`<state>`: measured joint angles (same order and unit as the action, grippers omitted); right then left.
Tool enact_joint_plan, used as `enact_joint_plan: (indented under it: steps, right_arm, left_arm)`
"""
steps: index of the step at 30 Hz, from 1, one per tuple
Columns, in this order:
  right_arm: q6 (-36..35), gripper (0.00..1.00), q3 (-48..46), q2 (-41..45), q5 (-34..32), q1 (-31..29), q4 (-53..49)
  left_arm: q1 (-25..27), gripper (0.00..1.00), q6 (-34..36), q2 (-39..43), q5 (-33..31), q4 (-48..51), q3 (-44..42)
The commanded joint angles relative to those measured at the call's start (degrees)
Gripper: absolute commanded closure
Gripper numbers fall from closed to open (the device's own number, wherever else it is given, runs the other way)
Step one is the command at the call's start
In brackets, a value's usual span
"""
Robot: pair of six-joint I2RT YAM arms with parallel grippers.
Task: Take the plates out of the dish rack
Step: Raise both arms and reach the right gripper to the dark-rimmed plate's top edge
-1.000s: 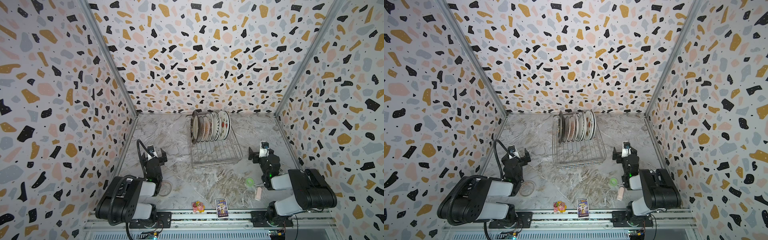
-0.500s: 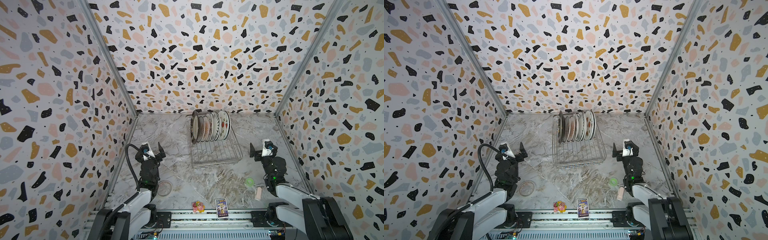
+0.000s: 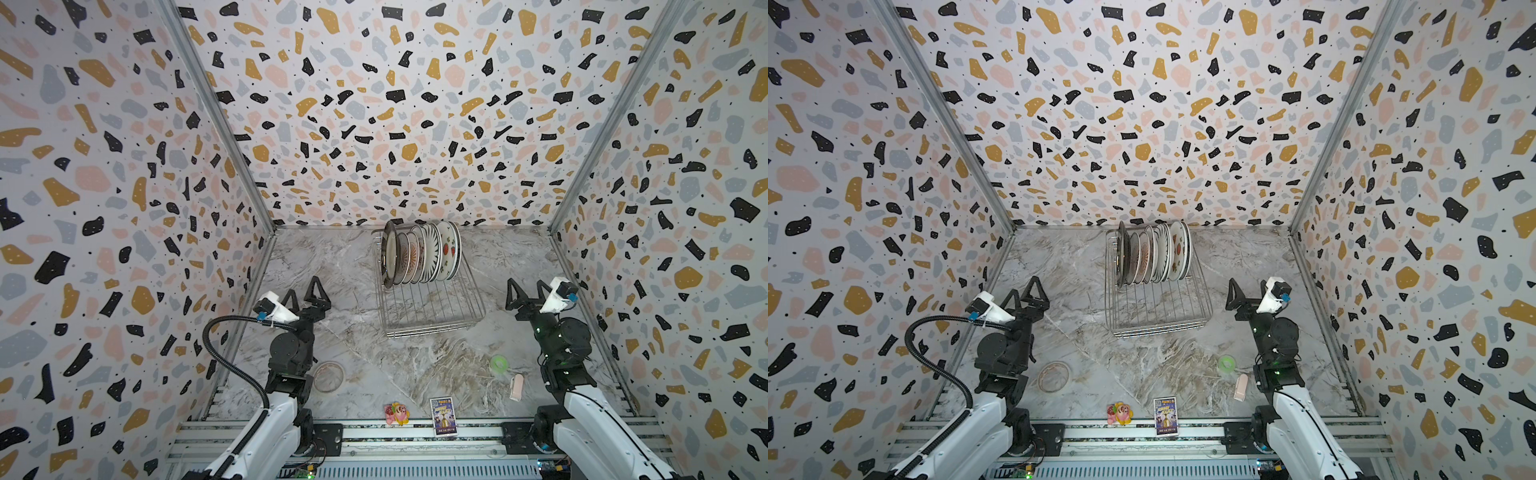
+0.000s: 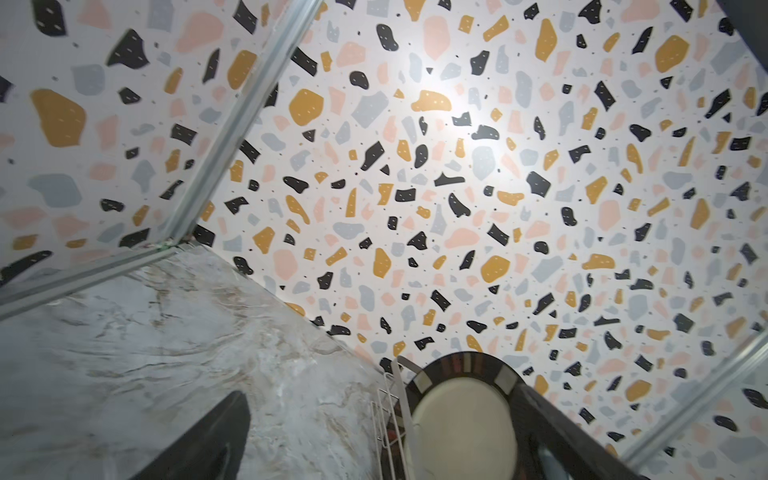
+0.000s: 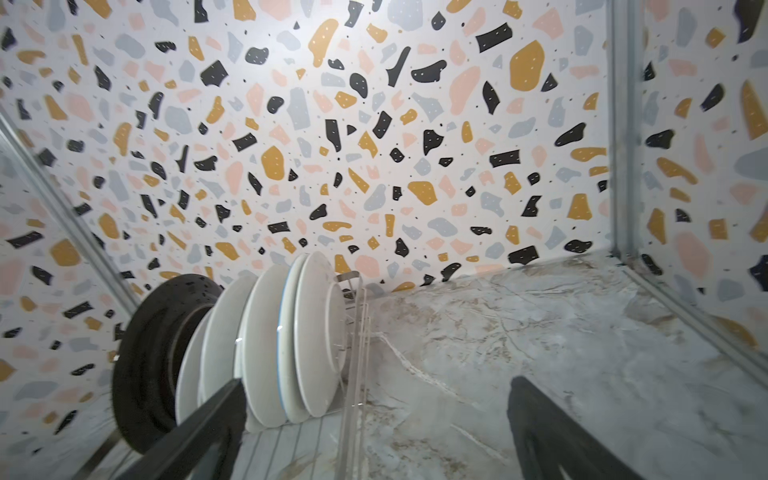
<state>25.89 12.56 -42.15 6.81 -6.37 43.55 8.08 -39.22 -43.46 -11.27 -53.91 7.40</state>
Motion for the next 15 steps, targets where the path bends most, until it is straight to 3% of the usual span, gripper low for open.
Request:
enact_joint_plan:
  steps: [1,3,5,7,12,15]
  right_arm:
    - [8.5,0.01,-0.3,-2.4,12.3,0.4,9.5]
    - [10.4,0.01,3.2,-5.4,15.0,0.0,7.6]
    - [10.4,0.01,7.8,-9.0,14.8,-1.5,3.3]
    - [5.2,0.01,15.9,-13.9,12.1,-5.3,-7.1]
    - [-2.9,0.01,28.9,-24.6,-2.7,-17.5,-16.9]
    - [-7.9,0.01,37.3,-30.3,-15.2,-25.2,-22.3]
  left_arm:
    - [0.1,0.0,-9.7,-0.5,3.1,-2.4,-0.4]
    - [0.2,0.0,-6.9,-1.4,4.8,-2.8,0.7]
    - [0.3,0.0,-6.6,-1.8,4.2,3.1,3.5]
    - [1.0,0.0,-5.3,-2.3,5.3,4.4,5.0]
    - [3.7,0.01,-2.6,-6.7,13.7,4.5,8.9]
    - [6.1,0.01,-0.3,-8.2,13.6,7.3,11.3]
